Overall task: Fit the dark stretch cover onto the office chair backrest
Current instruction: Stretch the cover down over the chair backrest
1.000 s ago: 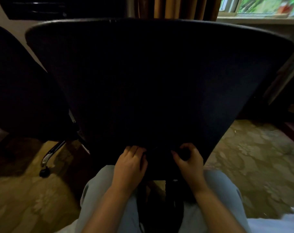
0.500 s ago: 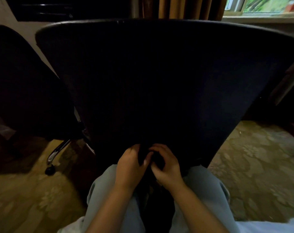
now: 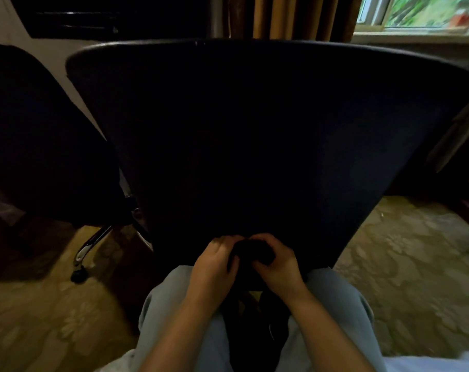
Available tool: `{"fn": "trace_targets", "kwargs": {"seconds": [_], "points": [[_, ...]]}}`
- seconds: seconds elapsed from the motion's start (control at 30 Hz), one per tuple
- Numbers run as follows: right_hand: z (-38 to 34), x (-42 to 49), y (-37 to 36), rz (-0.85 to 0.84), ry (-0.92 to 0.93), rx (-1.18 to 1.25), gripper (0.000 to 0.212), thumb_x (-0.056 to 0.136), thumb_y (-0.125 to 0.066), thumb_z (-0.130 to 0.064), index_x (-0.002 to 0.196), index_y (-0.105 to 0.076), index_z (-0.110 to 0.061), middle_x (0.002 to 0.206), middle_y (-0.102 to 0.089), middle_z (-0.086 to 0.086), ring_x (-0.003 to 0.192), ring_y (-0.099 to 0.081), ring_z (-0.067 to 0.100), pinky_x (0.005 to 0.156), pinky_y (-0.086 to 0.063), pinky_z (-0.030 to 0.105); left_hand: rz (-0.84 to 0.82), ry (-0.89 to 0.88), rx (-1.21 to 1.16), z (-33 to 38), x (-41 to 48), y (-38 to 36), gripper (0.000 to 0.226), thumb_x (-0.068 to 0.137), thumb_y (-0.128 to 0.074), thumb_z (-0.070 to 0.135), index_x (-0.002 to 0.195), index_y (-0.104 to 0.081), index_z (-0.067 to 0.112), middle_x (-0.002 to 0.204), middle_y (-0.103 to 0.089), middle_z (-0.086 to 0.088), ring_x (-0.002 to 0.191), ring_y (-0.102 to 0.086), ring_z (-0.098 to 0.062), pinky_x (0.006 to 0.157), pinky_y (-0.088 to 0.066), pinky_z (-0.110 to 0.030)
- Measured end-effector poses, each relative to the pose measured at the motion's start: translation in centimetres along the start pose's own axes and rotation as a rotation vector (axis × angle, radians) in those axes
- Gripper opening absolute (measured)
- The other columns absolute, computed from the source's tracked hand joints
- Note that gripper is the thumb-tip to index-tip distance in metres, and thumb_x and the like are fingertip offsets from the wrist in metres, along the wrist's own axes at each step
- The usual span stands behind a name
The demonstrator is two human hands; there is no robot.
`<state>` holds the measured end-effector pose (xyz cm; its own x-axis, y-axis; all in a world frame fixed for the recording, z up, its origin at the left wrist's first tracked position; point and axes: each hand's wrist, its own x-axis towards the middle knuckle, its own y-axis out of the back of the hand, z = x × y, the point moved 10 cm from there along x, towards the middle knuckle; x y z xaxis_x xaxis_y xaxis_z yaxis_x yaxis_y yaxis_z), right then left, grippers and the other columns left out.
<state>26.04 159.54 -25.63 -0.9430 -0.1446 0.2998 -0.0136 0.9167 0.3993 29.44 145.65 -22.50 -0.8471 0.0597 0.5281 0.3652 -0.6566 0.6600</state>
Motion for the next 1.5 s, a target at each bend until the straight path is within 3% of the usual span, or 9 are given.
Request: {"fn": "trace_targets", "kwargs": {"seconds": [0.1,0.2,0.37,0.43,0.5,0.63,0.73,1.13,1.5], "points": [[0.4,0.1,4.1,0.233,-0.016,0.004,0.049,0.069,-0.076,0.006,0.096,-0.062,-0.032,0.092,-0.066,-0.015,0.088,-0.062,-0.005,0.079,-0.046,0.008,0.075,0.029,0.017,-0.4,-0.1,1.1,0.031,0.086,-0.05,0.031,0.112,-0.057,0.018,0.105,-0.065,-0.002,0.099,-0.055,-0.011,0.082,-0.04,-0.014],[1.8,-1.0,9.6,0.51,-0.101,0.041,0.033,0.077,-0.077,-0.012,0.104,-0.062,-0.022,0.095,-0.066,-0.007,0.089,-0.063,0.001,0.078,-0.049,0.013,0.118,0.052,0.043,-0.9,-0.1,2.0,0.032,0.088,-0.048,0.031,0.111,-0.061,0.012,0.103,-0.063,-0.002,0.098,-0.055,-0.013,0.08,-0.04,-0.014],[5.1,-4.1,17.3,0.927,-0.235,0.059,0.035,0.072,-0.067,-0.038,0.103,-0.056,-0.028,0.098,-0.067,0.013,0.087,-0.066,0.028,0.077,-0.055,0.04,0.142,0.074,0.111,-1.6,0.0,2.7,0.03,0.088,-0.049,0.024,0.112,-0.059,0.009,0.107,-0.059,-0.003,0.102,-0.052,-0.017,0.082,-0.04,-0.019],[5.4,-4.6,18.5,1.004,-0.264,0.07,0.031,0.077,-0.069,-0.026,0.105,-0.056,-0.019,0.1,-0.066,0.015,0.086,-0.065,0.027,0.075,-0.054,0.033,0.159,0.092,0.126,-1.9,0.0,3.0,0.029,0.085,-0.061,0.013,0.113,-0.058,0.007,0.11,-0.059,-0.005,0.105,-0.051,-0.018,0.087,-0.037,-0.018],[5.4,-3.8,18.1,0.986,-0.273,0.089,0.029,0.081,-0.07,-0.012,0.107,-0.057,-0.011,0.099,-0.064,0.013,0.081,-0.063,0.02,0.069,-0.049,0.017,0.151,0.117,0.133,-2.0,0.0,3.0,0.035,0.081,-0.068,0.005,0.115,-0.058,0.006,0.112,-0.058,-0.005,0.106,-0.049,-0.017,0.091,-0.034,-0.016],[3.2,-1.1,13.2,0.765,-0.238,0.019,0.026,0.078,-0.075,-0.017,0.095,-0.056,-0.019,0.092,-0.062,0.002,0.083,-0.06,0.018,0.075,-0.047,0.026,0.119,0.118,0.147,-1.6,0.0,2.3,0.039,0.079,-0.07,0.005,0.115,-0.058,0.006,0.115,-0.058,-0.006,0.109,-0.047,-0.017,0.095,-0.031,-0.016],[2.0,-0.3,10.2,0.639,-0.184,-0.007,0.03,0.076,-0.078,-0.019,0.094,-0.054,-0.022,0.093,-0.059,-0.001,0.084,-0.057,0.011,0.074,-0.039,0.012,0.095,0.111,0.161,-1.6,0.0,2.2,0.038,0.079,-0.07,0.006,0.116,-0.059,0.006,0.116,-0.058,-0.006,0.111,-0.046,-0.016,0.096,-0.033,-0.018],[2.9,-1.4,17.2,0.868,-0.153,-0.153,0.033,0.072,-0.075,-0.009,0.1,-0.057,-0.011,0.096,-0.062,0.012,0.088,-0.059,0.028,0.074,-0.043,0.031,0.138,0.1,0.204,-1.9,0.6,2.1,0.039,0.081,-0.066,0.011,0.119,-0.057,0.006,0.128,-0.053,-0.01,0.118,-0.047,-0.026,0.099,-0.041,-0.03],[0.4,0.5,9.7,0.519,-0.075,-0.224,0.041,0.072,-0.077,-0.002,0.11,-0.062,-0.004,0.113,-0.055,0.008,0.098,-0.047,0.01,0.085,-0.036,0.018,0.095,0.139,0.203,-1.6,0.2,1.2,0.046,0.078,-0.07,0.01,0.123,-0.056,0.007,0.136,-0.047,-0.013,0.122,-0.043,-0.026,0.102,-0.037,-0.033]]}}
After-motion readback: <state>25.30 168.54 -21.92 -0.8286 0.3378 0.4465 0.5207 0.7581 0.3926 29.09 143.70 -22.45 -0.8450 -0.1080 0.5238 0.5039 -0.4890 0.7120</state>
